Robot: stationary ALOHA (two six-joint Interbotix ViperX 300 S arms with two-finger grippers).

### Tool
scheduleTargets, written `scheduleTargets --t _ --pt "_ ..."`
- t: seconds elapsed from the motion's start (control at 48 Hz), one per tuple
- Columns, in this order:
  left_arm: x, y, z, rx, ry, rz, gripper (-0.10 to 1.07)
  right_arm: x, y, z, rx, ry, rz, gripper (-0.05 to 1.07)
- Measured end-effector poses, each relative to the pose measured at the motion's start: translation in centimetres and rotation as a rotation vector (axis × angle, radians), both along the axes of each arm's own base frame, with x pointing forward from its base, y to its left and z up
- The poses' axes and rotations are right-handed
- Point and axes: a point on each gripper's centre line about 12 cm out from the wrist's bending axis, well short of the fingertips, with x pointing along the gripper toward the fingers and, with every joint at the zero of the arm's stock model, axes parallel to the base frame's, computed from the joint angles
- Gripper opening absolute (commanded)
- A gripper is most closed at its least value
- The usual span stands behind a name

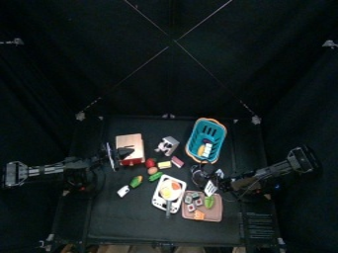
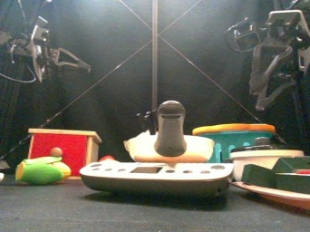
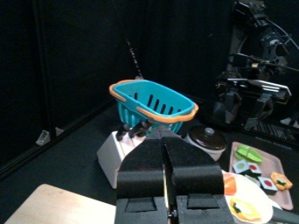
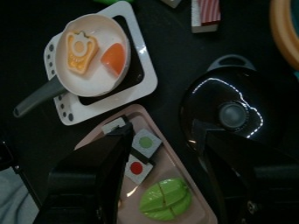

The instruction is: Grab cleaver

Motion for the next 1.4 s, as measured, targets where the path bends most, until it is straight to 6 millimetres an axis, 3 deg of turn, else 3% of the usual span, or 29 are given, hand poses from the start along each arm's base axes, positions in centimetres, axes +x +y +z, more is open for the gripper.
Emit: scheduleTargets --t 0.25,0.542,1.021,1.396 --pt "0.2 -0.5 0.1 0.052 0.015 -0.036 0.42 2.8 -0.3 1.7 -0.189 -0.065 0.077 0.9" --pt "0.9 -0.4 -1.1 0.047 0.071 -0.043 0.7 4.4 -3.3 3.1 -0.354 -0.132 0.072 0.9" --pt "6.6 2.0 -0.3 -0.09 0.18 0.001 0.71 6.6 -9.8 0.8 -0.531 -0.072 0.073 0.89" --pt "11.7 4.1 -0.5 -0.172 0.317 0.011 0.71 5.7 -11.2 -0.7 -0.522 -0.049 0.082 0.89"
